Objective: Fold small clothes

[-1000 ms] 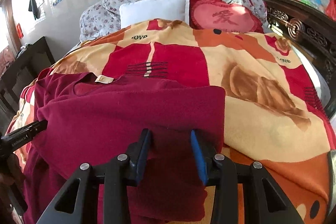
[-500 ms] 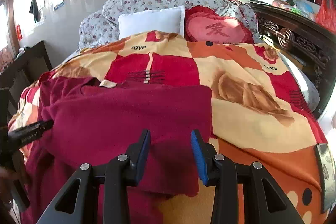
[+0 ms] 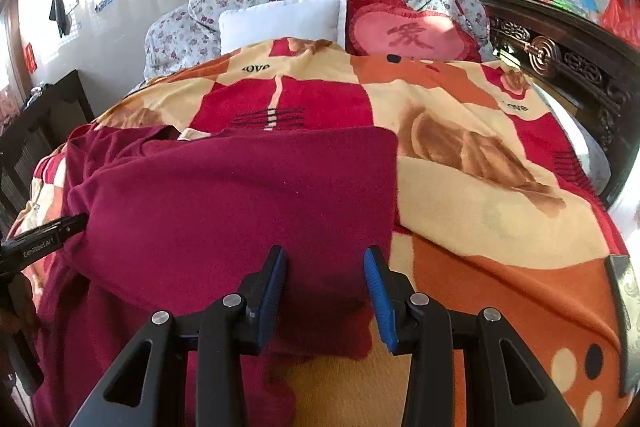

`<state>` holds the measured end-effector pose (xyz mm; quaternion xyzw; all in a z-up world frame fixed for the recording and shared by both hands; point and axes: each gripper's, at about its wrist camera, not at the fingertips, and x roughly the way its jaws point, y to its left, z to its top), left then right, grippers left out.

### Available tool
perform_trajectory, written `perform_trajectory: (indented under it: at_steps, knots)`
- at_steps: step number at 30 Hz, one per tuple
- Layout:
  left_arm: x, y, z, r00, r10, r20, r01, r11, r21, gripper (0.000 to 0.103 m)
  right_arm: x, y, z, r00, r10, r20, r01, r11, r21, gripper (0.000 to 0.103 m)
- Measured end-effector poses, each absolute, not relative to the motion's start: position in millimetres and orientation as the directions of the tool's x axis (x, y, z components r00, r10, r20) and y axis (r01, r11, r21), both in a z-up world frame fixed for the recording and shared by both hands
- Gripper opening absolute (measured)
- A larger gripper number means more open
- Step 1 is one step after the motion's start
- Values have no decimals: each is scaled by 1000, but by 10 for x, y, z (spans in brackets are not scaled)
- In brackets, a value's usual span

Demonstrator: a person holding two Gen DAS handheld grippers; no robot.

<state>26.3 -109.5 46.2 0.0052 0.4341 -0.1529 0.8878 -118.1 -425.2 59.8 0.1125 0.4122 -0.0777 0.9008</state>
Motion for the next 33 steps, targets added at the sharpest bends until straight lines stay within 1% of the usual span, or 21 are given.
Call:
perform_trajectory:
  at_steps: [3,6,8,12,16,20,22,26,33]
  knots:
    - [157,-927,491,582,-265,-769,252,958,-139,52,-1266,-4229,653,645,-32,-763,223,964,148,38]
    - [74,-763,463,562,-254,-787,219,963,-154,53,-1235,-4204,512,596,-56,-801,236,966,108,38]
    - [15,-685,455,548,-246,-799,201,966,-160,52,-1219,-4233,448,591,-41,-806,247,960,132,41]
    - [-181,-546,514,537,-256,-804,211,963,-166,52,-1309,-4314,581,599,9,-801,271,938,214,42]
    - [-387,-406,539,508,-279,-815,241,954,-177,52,-1567,-4245,764,601,52,-798,221,948,228,46]
    - [-683,-224,480,465,-291,-836,263,947,-183,53,-1931,-4180,818,577,117,-808,185,945,268,47]
    - [-839,-162,439,445,-277,-852,278,947,-163,53,-2112,-4149,810,563,131,-816,184,943,278,48]
    - [-1087,-102,423,448,-232,-864,296,950,-102,53,-2389,-3987,781,535,115,-837,160,959,234,48]
    - [-1319,-83,488,457,-245,-855,297,948,-112,53,-2620,-3700,785,540,138,-831,149,955,255,49]
